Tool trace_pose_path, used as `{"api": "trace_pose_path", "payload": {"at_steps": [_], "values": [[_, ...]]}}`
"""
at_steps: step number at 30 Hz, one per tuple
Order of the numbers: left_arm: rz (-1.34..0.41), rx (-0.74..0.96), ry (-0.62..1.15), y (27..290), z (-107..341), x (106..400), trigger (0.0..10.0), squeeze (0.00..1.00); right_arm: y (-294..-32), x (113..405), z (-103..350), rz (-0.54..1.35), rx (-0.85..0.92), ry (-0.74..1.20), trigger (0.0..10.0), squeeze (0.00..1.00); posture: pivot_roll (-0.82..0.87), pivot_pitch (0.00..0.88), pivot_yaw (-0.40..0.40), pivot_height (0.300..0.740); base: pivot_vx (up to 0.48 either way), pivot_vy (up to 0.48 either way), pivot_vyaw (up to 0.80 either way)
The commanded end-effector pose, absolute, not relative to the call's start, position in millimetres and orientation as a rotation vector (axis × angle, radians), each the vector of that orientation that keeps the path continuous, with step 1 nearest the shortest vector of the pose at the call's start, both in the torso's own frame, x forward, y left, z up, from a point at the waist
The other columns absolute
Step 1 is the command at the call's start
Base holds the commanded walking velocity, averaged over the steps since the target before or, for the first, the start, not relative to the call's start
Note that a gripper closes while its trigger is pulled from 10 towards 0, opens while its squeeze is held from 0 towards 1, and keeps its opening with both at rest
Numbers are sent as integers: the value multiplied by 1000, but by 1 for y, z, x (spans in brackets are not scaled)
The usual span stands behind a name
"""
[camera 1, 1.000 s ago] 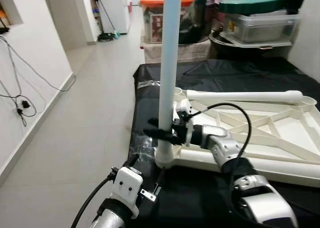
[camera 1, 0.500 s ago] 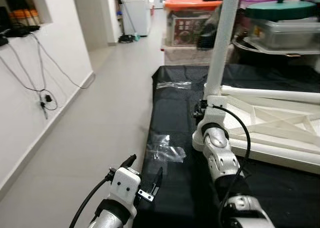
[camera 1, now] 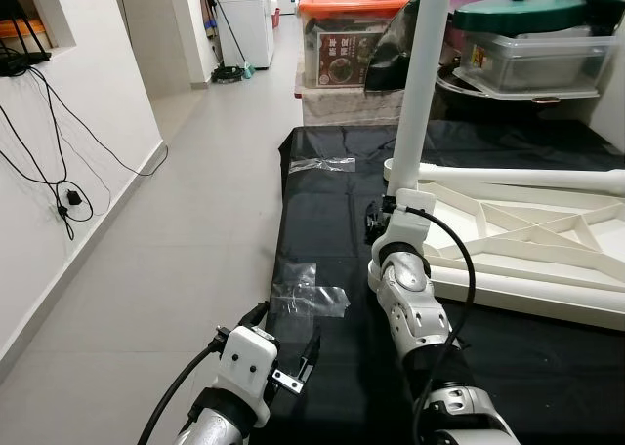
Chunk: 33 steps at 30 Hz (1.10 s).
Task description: Building children table
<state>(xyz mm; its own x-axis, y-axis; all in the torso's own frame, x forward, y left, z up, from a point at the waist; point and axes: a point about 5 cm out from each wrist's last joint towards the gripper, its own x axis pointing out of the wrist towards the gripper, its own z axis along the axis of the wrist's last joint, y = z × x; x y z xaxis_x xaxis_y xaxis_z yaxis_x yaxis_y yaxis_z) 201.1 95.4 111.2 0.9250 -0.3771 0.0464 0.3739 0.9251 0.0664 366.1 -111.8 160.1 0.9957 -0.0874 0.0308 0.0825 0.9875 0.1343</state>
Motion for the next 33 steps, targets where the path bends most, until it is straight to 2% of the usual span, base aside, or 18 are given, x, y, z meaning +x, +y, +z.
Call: {"api": "trace_pose_path", "payload": {"at_steps": [1, 2, 4, 5, 8, 11, 12, 13, 14, 15, 17, 19, 30, 31, 32, 33], "values": [[-383, 61, -45, 97, 108, 201, 10000, 0, -107, 367, 162, -42, 130, -54, 10000, 0, -7, 0, 26, 740, 0, 0, 0], [-382, 59, -45, 97, 108, 201, 10000, 0, -109, 371, 167, 63, 145, -80, 10000, 0, -7, 0, 26, 740, 0, 0, 0], [-382, 59, -45, 97, 108, 201, 10000, 0, -109, 371, 167, 63, 145, -80, 10000, 0, -7, 0, 26, 740, 0, 0, 0], [-382, 58, -45, 97, 108, 201, 10000, 0, -111, 375, 173, 186, 164, -112, 10000, 0, -7, 0, 26, 740, 0, 0, 0], [-383, 57, -45, 97, 108, 201, 10000, 0, -110, 376, 174, 288, 213, -97, 10000, 0, -7, 0, 26, 740, 0, 0, 0], [-383, 58, -45, 96, 108, 201, 10000, 0, -107, 377, 177, 517, 275, -72, 10000, 0, -9, 0, 24, 740, 0, 0, 0], [-383, 58, -47, 96, 108, 202, 10000, 0, -109, 372, 175, 769, 252, -14, 10000, 0, -2, 0, 20, 740, 0, 0, 0], [-383, 59, -48, 96, 108, 202, 10000, 0, -112, 366, 173, 946, 248, 33, 10000, 0, -2, 0, 20, 740, 0, 0, 0], [-383, 59, -48, 96, 108, 202, 10000, 0, -112, 366, 173, 946, 248, 33, 10000, 0, -2, 0, 20, 740, 0, 0, 0], [-382, 60, -48, 96, 108, 202, 10000, 0, -115, 360, 171, 1123, 226, 89, 10000, 0, -2, 0, 20, 740, 0, 0, 0], [-382, 60, -48, 96, 108, 202, 10000, 0, -115, 360, 171, 1123, 226, 89, 10000, 0, -2, 0, 20, 740, 0, 0, 0], [-380, 61, -50, 97, 108, 202, 10000, 0, -114, 355, 165, 1330, 178, 178, 10000, 0, 5, 0, 17, 740, 0, 0, 0], [-375, 62, -51, 96, 109, 201, 10000, 0, -102, 351, 166, 1495, 128, 225, 10000, 0, 11, 0, 7, 740, 0, 0, 0], [-374, 61, -51, 96, 109, 201, 10000, 0, -101, 350, 167, 1521, 127, 230, 9137, 0, 6, 0, 2, 740, 0, 0, 0], [-374, 61, -51, 96, 109, 201, 10000, 0, -101, 350, 167, 1521, 127, 230, 9137, 0, 6, 0, 2, 740, 0, 0, 0], [-374, 58, -51, 95, 109, 201, 10000, 0, -101, 349, 168, 1543, 134, 224, 0, 0, -13, 0, 4, 740, 0, 0, 0]]}}
